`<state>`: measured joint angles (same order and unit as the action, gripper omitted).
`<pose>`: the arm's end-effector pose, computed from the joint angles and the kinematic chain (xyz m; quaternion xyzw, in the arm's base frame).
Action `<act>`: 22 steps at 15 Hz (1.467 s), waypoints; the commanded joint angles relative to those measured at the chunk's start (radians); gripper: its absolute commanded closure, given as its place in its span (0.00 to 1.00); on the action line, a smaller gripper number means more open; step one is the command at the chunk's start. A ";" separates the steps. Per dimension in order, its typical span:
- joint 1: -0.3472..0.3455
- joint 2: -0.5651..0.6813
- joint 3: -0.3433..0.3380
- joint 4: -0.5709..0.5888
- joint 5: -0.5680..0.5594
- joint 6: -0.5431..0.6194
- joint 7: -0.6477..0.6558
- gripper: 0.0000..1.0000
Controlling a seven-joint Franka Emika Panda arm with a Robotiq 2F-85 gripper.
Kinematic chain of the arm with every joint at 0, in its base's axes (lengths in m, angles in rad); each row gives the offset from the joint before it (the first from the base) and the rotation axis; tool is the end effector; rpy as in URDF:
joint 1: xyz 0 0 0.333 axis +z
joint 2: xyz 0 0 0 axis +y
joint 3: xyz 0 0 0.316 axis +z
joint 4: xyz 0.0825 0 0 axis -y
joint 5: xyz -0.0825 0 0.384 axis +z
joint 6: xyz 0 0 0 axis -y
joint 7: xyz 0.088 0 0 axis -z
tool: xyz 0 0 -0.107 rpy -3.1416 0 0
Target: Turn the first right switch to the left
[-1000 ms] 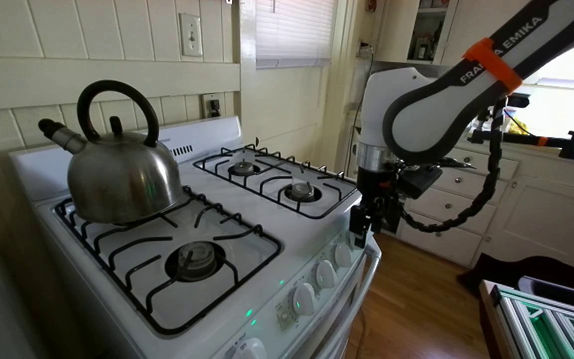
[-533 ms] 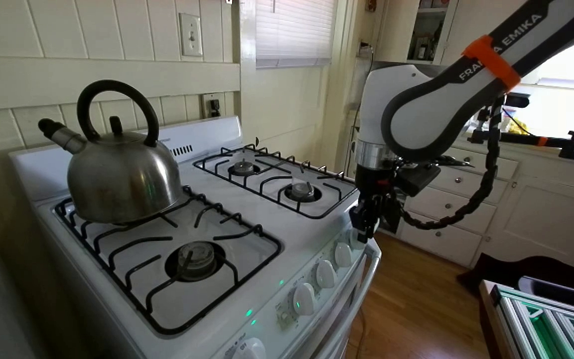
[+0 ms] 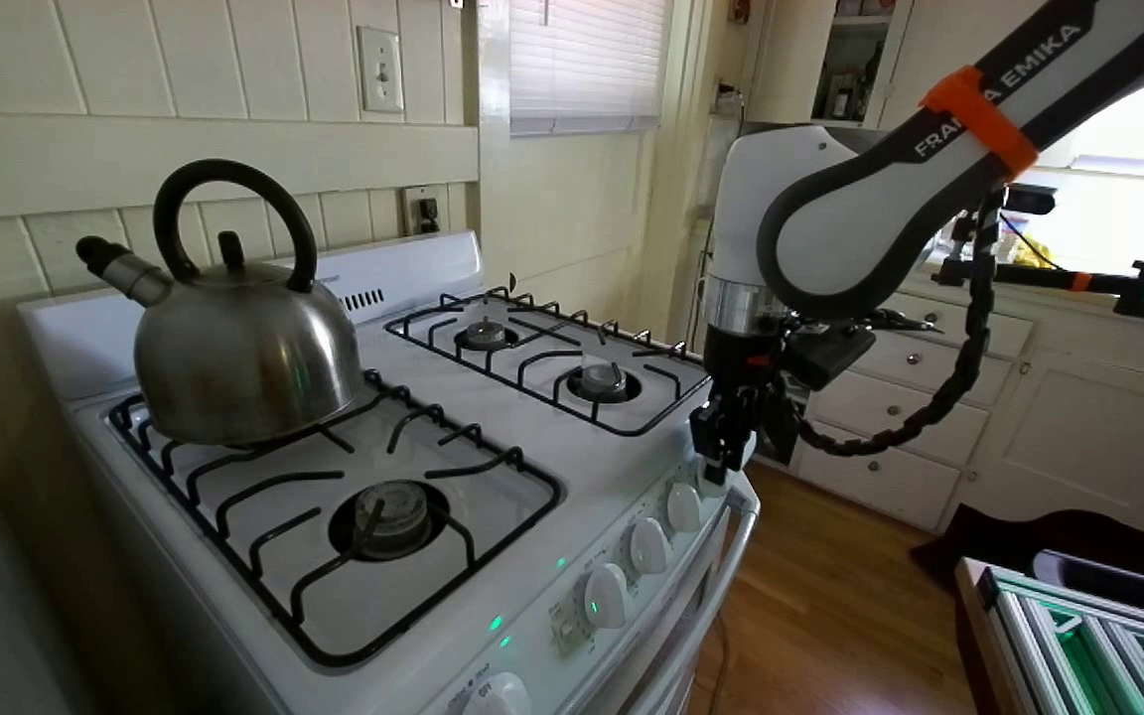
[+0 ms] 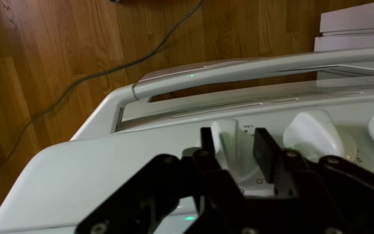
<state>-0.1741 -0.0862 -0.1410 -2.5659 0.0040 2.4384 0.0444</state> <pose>0.4181 -0.1355 0.2918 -0.9834 0.1799 0.0199 0.0101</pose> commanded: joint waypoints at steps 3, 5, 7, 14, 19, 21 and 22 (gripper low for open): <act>0.013 0.000 0.006 -0.001 -0.002 0.023 0.031 0.93; 0.010 -0.002 0.003 -0.002 -0.005 0.020 0.030 1.00; 0.009 -0.005 0.006 -0.005 -0.023 0.025 0.043 0.97; 0.027 -0.037 0.048 -0.028 -0.164 0.012 0.077 0.96; 0.035 -0.047 0.078 -0.031 -0.275 -0.010 0.147 0.96; 0.038 -0.051 0.088 -0.032 -0.315 -0.019 0.170 0.96; 0.041 -0.055 0.093 -0.034 -0.333 -0.025 0.179 0.96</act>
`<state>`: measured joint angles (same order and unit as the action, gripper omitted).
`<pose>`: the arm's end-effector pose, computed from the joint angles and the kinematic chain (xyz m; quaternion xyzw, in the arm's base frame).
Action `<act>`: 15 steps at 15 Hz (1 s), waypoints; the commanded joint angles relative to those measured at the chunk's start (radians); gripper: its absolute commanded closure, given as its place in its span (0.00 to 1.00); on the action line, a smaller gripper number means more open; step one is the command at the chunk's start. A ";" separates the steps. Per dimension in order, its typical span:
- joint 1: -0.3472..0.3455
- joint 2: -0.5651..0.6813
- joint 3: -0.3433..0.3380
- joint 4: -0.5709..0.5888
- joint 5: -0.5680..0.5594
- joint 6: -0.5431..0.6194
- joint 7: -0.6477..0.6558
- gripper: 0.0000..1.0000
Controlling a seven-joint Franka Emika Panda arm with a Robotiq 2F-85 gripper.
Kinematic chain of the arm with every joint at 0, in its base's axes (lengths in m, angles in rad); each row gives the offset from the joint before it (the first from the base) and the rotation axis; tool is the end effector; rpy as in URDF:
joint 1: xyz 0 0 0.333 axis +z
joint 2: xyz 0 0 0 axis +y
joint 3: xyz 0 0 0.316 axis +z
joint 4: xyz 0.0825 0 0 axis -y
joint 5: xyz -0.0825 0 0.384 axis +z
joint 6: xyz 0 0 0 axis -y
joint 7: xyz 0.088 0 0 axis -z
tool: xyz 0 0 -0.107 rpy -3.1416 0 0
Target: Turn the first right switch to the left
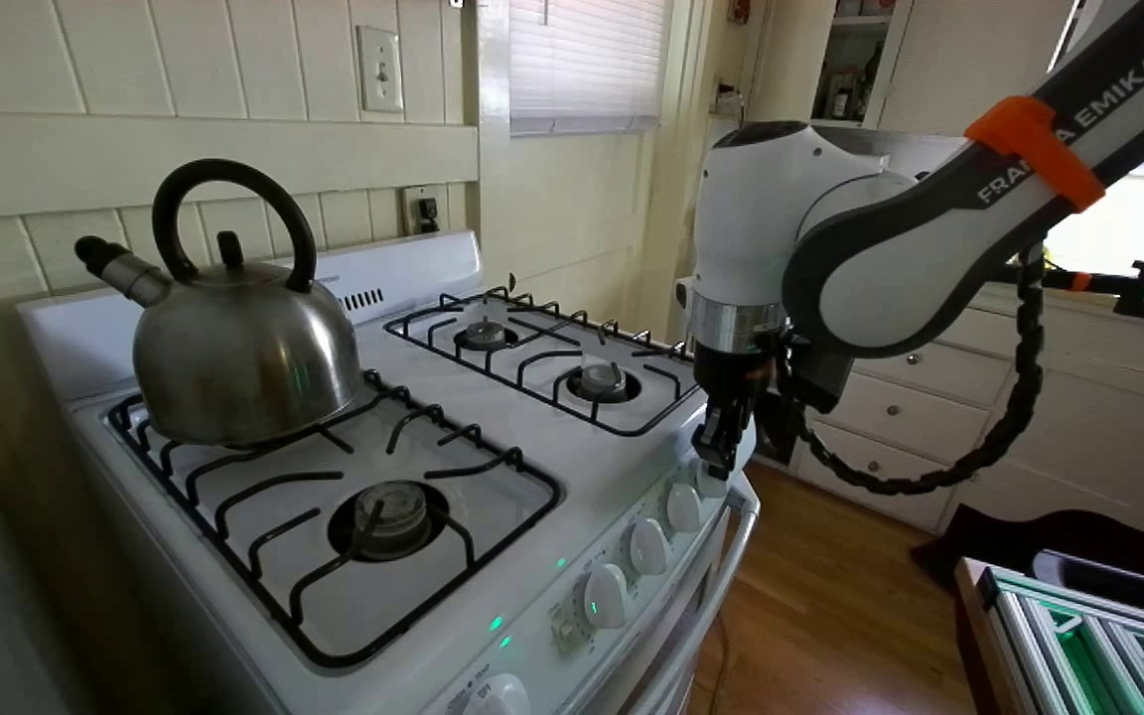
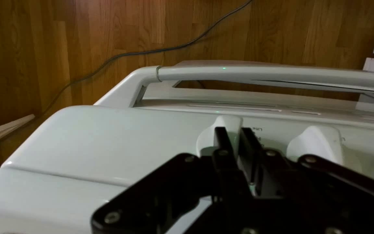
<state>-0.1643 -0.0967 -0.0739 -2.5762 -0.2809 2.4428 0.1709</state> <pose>0.4245 -0.1030 0.2931 0.9918 -0.0944 -0.0207 0.0839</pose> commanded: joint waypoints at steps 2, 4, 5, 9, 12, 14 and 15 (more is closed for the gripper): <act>0.037 -0.049 0.038 -0.028 -0.088 -0.037 0.066 0.96; 0.044 -0.047 0.050 -0.029 -0.128 -0.046 0.080 0.96; 0.048 -0.046 0.055 -0.029 -0.147 -0.052 0.090 0.96; 0.061 -0.037 0.075 -0.022 -0.219 -0.077 0.144 0.96; 0.066 -0.030 0.086 -0.012 -0.269 -0.104 0.181 0.96; 0.072 -0.020 0.094 -0.005 -0.308 -0.120 0.199 0.96; 0.075 -0.014 0.098 -0.002 -0.334 -0.127 0.209 0.96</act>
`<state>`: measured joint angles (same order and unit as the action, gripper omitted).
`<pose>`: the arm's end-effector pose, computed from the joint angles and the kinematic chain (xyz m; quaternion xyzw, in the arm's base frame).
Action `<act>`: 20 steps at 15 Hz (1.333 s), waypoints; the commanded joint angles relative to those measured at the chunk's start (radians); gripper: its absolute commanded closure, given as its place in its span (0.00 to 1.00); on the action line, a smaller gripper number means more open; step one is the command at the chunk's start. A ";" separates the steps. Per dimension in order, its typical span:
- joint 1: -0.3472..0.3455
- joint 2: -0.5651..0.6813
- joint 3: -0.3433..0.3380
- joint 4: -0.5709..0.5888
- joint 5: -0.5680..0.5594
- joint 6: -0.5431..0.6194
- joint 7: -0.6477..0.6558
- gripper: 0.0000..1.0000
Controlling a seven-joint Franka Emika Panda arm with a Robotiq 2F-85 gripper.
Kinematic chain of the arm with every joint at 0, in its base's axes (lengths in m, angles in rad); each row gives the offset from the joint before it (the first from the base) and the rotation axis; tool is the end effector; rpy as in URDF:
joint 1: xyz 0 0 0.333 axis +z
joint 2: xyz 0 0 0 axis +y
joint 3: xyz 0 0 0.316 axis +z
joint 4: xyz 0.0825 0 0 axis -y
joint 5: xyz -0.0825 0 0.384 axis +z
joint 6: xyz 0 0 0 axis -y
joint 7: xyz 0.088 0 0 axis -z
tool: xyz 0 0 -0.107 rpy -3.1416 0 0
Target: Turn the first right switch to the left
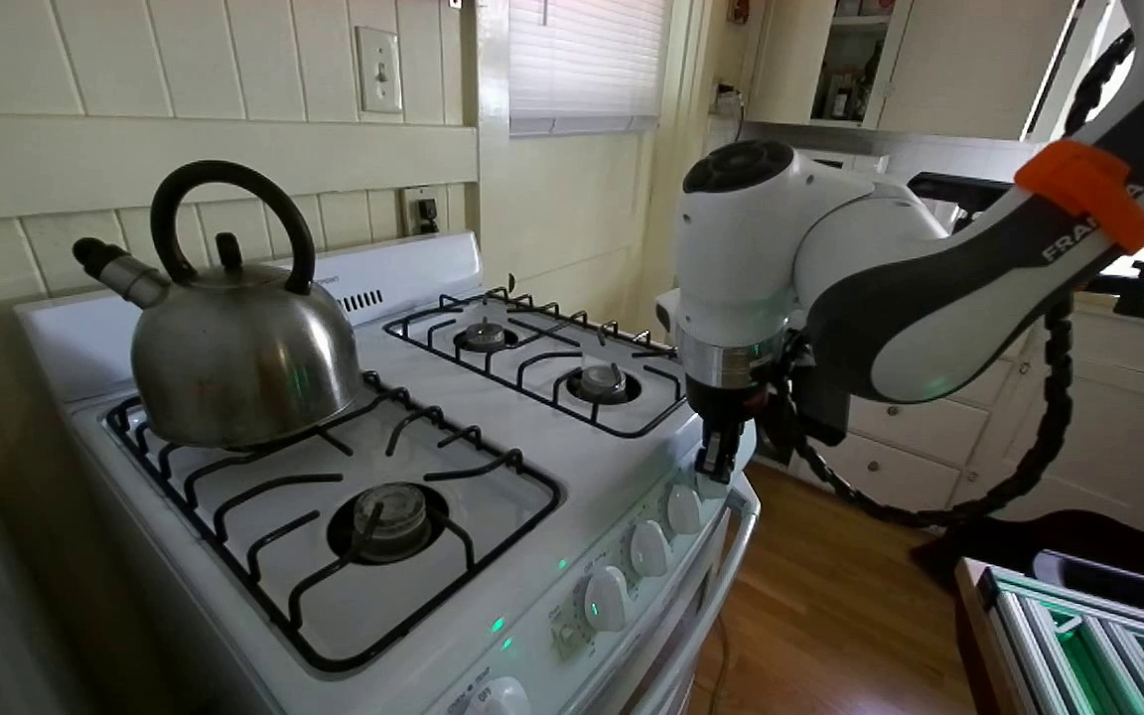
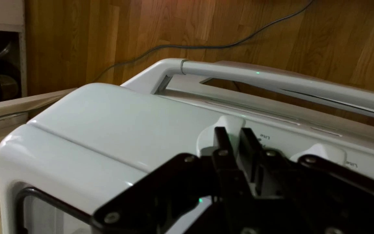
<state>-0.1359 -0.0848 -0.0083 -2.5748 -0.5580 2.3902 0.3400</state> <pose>0.4267 -0.0666 0.2851 0.9826 -0.0259 -0.0303 0.1812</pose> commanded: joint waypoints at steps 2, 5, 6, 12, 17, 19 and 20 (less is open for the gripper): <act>0.055 -0.016 0.037 0.002 -0.100 -0.089 0.056 0.96; 0.070 -0.010 0.042 0.012 -0.158 -0.120 0.074 0.96; 0.074 -0.008 0.042 0.013 -0.174 -0.127 0.075 0.96; 0.101 0.008 0.048 0.031 -0.244 -0.175 0.063 0.96; 0.121 0.021 0.054 0.042 -0.304 -0.214 0.068 0.96; 0.128 0.028 0.054 0.043 -0.317 -0.230 0.057 0.96; 0.132 0.031 0.054 0.046 -0.322 -0.236 0.052 0.96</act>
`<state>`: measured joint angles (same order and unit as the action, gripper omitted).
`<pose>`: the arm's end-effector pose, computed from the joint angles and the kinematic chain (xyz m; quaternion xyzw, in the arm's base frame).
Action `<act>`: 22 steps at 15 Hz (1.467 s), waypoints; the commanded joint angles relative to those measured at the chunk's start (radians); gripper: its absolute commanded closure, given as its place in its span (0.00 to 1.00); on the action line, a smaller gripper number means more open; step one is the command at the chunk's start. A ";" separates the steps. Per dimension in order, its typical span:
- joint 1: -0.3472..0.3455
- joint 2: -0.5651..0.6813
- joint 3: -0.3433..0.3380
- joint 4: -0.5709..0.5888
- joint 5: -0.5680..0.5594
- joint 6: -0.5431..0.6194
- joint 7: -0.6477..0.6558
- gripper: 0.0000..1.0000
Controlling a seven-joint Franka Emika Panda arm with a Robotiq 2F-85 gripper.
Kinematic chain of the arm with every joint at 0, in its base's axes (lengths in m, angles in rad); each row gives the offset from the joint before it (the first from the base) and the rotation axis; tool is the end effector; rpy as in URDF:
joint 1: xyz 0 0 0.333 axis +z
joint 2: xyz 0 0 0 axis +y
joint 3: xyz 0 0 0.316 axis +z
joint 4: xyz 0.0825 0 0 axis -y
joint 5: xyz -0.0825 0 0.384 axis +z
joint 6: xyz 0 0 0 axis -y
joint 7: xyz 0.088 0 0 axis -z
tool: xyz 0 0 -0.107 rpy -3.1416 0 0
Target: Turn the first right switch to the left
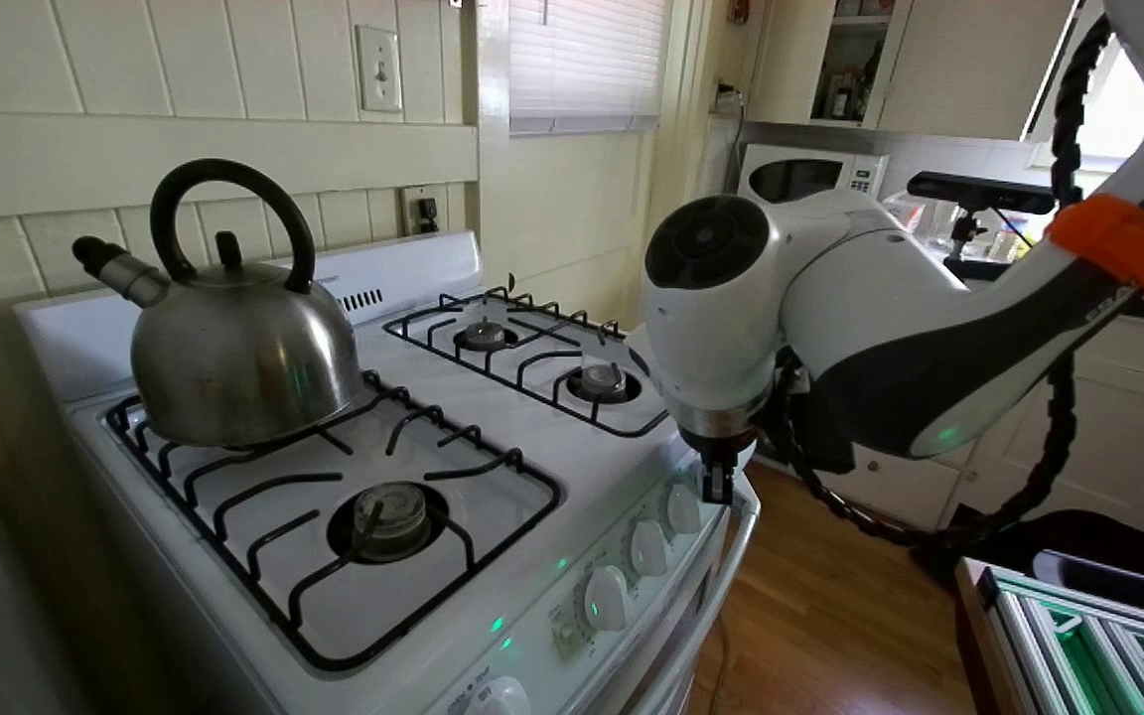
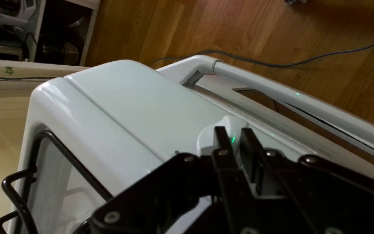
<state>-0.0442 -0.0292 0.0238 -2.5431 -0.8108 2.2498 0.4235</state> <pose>0.4291 -0.0291 0.2678 0.9514 0.0784 -0.0642 0.2907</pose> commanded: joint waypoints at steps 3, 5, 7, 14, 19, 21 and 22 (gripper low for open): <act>0.049 -0.017 0.024 0.020 -0.080 -0.110 -0.041 0.96; 0.053 -0.014 0.024 0.022 -0.082 -0.115 -0.054 0.96; 0.055 -0.011 0.023 0.024 -0.075 -0.119 -0.073 0.96; 0.064 0.001 0.024 0.040 -0.069 -0.149 -0.122 0.96; 0.069 0.006 0.025 0.046 -0.075 -0.168 -0.140 0.96; 0.071 0.009 0.026 0.048 -0.077 -0.177 -0.144 0.96; 0.072 0.009 0.026 0.049 -0.075 -0.179 -0.144 0.92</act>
<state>-0.0083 0.0076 0.0291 -2.5104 -0.8390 2.1713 0.3443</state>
